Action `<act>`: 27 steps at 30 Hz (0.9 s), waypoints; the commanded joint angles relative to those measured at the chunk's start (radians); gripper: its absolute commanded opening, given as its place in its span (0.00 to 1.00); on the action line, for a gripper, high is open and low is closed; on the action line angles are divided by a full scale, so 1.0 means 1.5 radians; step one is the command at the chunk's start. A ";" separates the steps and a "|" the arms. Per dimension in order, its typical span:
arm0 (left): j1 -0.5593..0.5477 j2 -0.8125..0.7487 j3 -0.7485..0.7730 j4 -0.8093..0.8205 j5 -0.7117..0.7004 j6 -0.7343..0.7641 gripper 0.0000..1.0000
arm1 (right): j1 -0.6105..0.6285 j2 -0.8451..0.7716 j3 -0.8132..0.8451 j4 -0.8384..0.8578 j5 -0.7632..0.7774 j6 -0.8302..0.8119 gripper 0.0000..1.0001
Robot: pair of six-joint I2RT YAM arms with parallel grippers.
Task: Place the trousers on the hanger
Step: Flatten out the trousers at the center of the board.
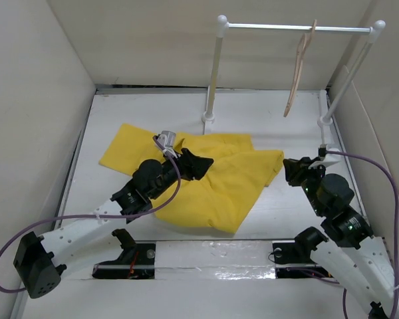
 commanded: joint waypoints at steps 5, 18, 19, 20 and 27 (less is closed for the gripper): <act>-0.014 -0.046 -0.039 -0.074 -0.025 0.019 0.21 | 0.005 0.039 -0.018 0.035 0.024 0.012 0.00; -0.186 0.076 0.029 -0.223 -0.237 0.035 0.57 | -0.032 0.238 0.001 0.113 0.088 0.002 0.97; -0.186 0.078 0.026 -0.234 -0.235 0.020 0.62 | -0.048 0.284 0.008 0.118 0.052 0.000 0.97; -0.186 0.077 0.023 -0.243 -0.237 0.014 0.69 | -0.088 0.306 0.023 0.120 0.027 -0.001 0.97; -0.186 0.024 -0.045 -0.292 -0.244 -0.045 0.83 | -0.263 0.463 0.042 0.231 -0.154 -0.026 0.90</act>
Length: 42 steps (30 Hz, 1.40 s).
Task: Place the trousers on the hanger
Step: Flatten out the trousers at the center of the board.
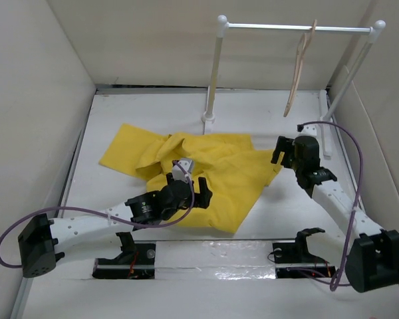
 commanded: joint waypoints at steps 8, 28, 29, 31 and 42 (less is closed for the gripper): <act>0.005 0.005 -0.064 -0.034 0.056 -0.046 0.84 | -0.120 0.222 0.100 0.186 -0.290 -0.007 0.80; 0.152 -0.086 -0.099 0.025 0.049 -0.024 0.00 | 0.094 -0.171 -0.107 0.015 -0.275 0.037 0.00; 0.190 -0.100 -0.099 0.031 0.062 -0.020 0.00 | 0.122 -0.204 -0.131 -0.019 -0.288 0.053 0.00; 0.221 -0.131 -0.095 0.039 0.081 -0.011 0.00 | 0.183 -0.269 -0.161 -0.039 -0.296 0.111 0.00; 0.200 -0.077 0.000 0.092 0.150 0.050 0.00 | 0.572 -0.214 -0.065 -0.180 -0.066 0.197 0.38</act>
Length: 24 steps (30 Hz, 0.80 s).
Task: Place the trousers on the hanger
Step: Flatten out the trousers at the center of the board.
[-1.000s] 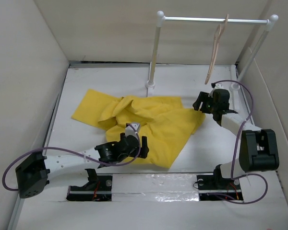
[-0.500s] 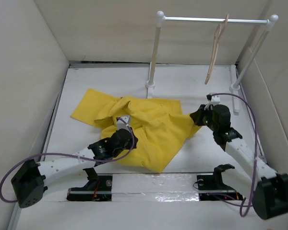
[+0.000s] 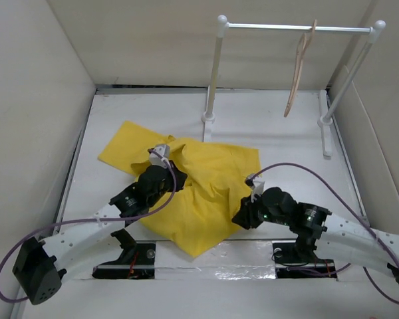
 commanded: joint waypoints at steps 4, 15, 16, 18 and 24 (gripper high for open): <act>-0.144 0.093 0.112 0.047 -0.013 0.072 0.05 | -0.045 -0.015 0.172 -0.117 0.266 -0.066 0.74; -0.259 0.234 0.088 0.169 0.046 0.052 0.58 | -0.514 0.184 0.097 0.146 0.018 -0.194 0.14; -0.265 0.256 0.091 0.177 0.044 0.051 0.58 | -0.514 0.207 0.097 0.166 -0.002 -0.194 0.24; -0.271 0.275 0.095 0.182 0.038 0.049 0.60 | -0.522 0.274 0.100 0.237 -0.026 -0.193 0.59; -0.277 0.317 0.091 0.193 0.040 0.044 0.63 | -0.491 0.426 0.137 0.338 -0.017 -0.173 0.72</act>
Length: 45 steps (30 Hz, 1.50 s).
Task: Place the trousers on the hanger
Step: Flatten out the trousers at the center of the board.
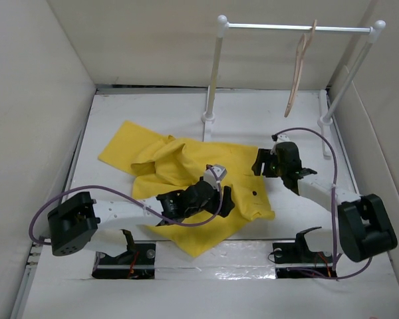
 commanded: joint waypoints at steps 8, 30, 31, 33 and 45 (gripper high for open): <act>-0.002 0.012 -0.028 0.048 -0.016 -0.014 0.55 | 0.082 0.231 0.119 0.141 0.110 0.053 0.67; -0.002 -0.050 -0.085 -0.013 -0.078 -0.036 0.51 | 0.071 0.043 0.087 0.022 0.362 0.112 0.00; -0.002 -0.049 -0.087 -0.012 -0.075 -0.036 0.51 | 0.048 0.030 0.082 0.020 0.359 0.099 0.00; -0.002 -0.050 -0.090 -0.007 -0.072 -0.033 0.52 | -0.017 0.001 0.078 0.009 0.369 0.089 0.00; -0.002 -0.104 -0.061 -0.096 -0.091 -0.036 0.57 | -0.169 0.069 0.198 0.015 0.327 0.083 0.25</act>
